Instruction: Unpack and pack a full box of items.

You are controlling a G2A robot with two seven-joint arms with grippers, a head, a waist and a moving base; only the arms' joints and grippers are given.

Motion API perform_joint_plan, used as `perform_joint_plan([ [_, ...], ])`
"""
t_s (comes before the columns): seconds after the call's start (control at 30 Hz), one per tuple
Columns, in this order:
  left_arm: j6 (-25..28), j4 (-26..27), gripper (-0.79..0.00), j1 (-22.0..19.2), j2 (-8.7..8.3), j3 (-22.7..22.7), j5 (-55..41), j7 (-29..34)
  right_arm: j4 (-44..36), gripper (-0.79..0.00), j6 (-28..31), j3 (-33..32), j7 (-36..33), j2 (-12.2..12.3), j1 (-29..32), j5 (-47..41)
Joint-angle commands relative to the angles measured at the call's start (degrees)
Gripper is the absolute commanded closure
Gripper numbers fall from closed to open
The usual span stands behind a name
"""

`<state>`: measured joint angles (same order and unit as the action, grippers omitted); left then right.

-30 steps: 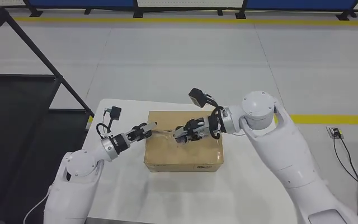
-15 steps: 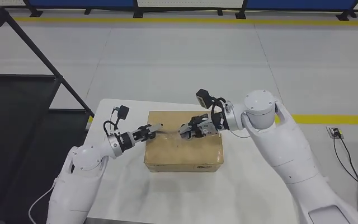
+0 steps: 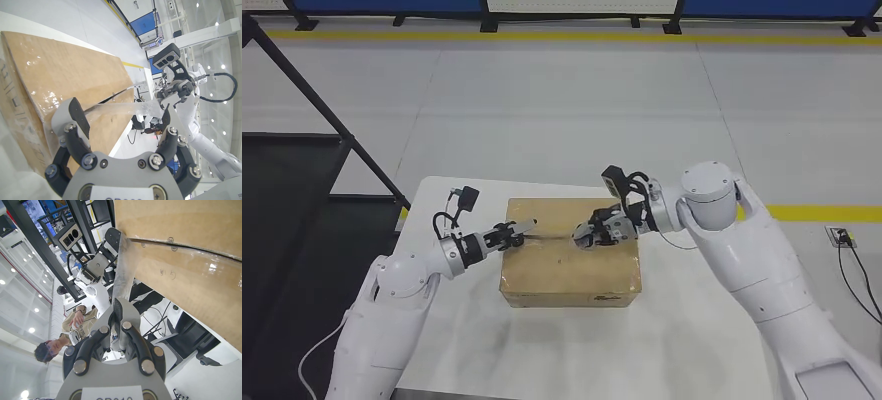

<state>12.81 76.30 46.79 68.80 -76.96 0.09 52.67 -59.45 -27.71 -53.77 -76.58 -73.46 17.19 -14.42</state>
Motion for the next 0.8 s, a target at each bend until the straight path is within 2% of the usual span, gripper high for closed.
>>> perform_joint_plan([
  [0.0, 0.09, -0.14, -0.785, -0.1, -0.07, 0.2, -0.06, -0.06, 1.22, 0.0, -0.26, 0.89, 0.26, -0.02, -0.55, -0.25],
  [0.13, 0.16, -0.43, -0.785, -0.18, -0.19, 0.61, -0.31, -0.08, 2.96, 0.0, -1.62, 2.34, 1.62, -0.02, -1.79, 0.18],
  [0.27, 0.3, -0.58, -0.785, -0.23, -0.31, 0.94, -0.63, 0.03, 4.29, -0.071, -2.21, 3.66, 2.21, 0.0, -2.63, 0.27],
  [0.47, 0.32, -0.72, -0.785, -0.2, -0.54, 1.28, -0.75, -0.13, 6.18, -0.086, -1.96, 4.25, 1.97, 0.13, -3.62, -0.36],
  [0.53, 0.34, -0.76, -0.785, -0.12, -0.59, 1.51, -0.78, -0.26, 6.69, -0.12, -1.76, 4.28, 1.76, 0.22, -3.78, -0.32],
  [0.6, 0.43, -0.77, -0.785, -0.1, -0.63, 1.73, -0.92, -0.32, 6.96, -0.209, -1.58, 4.34, 1.59, 0.3, -3.85, -0.23],
  [0.77, 0.44, -0.89, -0.785, -0.23, -0.74, 2.13, -1.11, -0.76, 7.02, -0.234, -1.35, 4.46, 1.35, 0.52, -3.77, -0.08],
])
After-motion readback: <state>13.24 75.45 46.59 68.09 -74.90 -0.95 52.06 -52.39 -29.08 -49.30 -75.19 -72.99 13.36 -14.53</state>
